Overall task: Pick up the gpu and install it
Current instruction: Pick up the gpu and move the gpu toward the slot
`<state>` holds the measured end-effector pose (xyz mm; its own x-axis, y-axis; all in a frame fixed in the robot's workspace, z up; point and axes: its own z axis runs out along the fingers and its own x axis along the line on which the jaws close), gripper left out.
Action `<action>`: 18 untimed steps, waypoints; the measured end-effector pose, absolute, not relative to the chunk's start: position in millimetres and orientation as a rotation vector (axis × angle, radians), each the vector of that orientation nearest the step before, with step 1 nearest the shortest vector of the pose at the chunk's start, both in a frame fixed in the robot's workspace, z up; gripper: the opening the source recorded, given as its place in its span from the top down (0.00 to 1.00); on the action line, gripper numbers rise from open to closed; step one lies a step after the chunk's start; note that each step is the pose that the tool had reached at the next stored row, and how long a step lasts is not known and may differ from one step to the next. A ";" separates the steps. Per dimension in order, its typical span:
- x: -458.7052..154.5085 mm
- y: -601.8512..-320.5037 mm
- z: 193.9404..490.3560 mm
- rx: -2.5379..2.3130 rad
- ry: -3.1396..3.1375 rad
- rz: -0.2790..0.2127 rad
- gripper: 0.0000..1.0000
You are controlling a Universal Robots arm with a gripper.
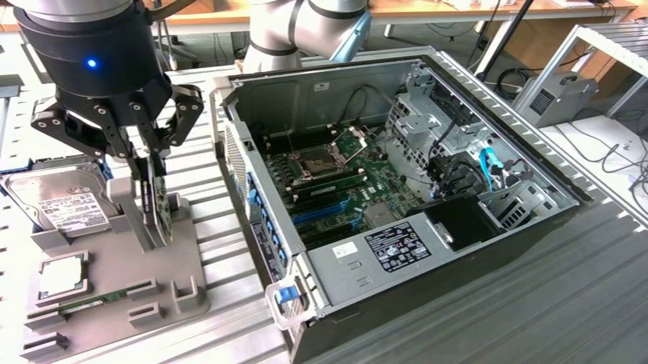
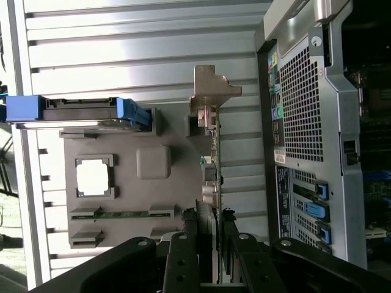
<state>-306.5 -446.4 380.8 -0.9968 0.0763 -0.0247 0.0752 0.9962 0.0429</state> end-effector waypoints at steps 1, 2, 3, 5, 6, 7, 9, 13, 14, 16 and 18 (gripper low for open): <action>-306.5 -446.4 381.1 0.118 3.112 0.065 0.73; -306.5 -446.4 381.4 0.118 3.112 0.065 0.73; -306.5 -446.4 382.0 0.118 3.112 0.065 0.73; -306.5 -446.4 382.8 0.118 3.112 0.065 0.73; -306.5 -446.4 383.4 0.118 3.112 0.065 0.73; -306.5 -446.4 383.8 0.118 3.112 0.065 0.73; -306.5 -446.4 384.4 0.118 3.112 0.065 0.73; -306.3 -446.4 388.4 0.118 3.112 0.065 0.73; -306.3 -446.4 391.8 0.118 3.112 0.065 0.73; -306.2 -446.4 397.1 0.118 3.112 0.065 0.73; -306.1 -446.4 402.8 0.118 3.112 0.065 0.73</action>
<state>-306.1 -446.4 402.8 -0.9968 0.0763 -0.0247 0.0752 0.9962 0.0429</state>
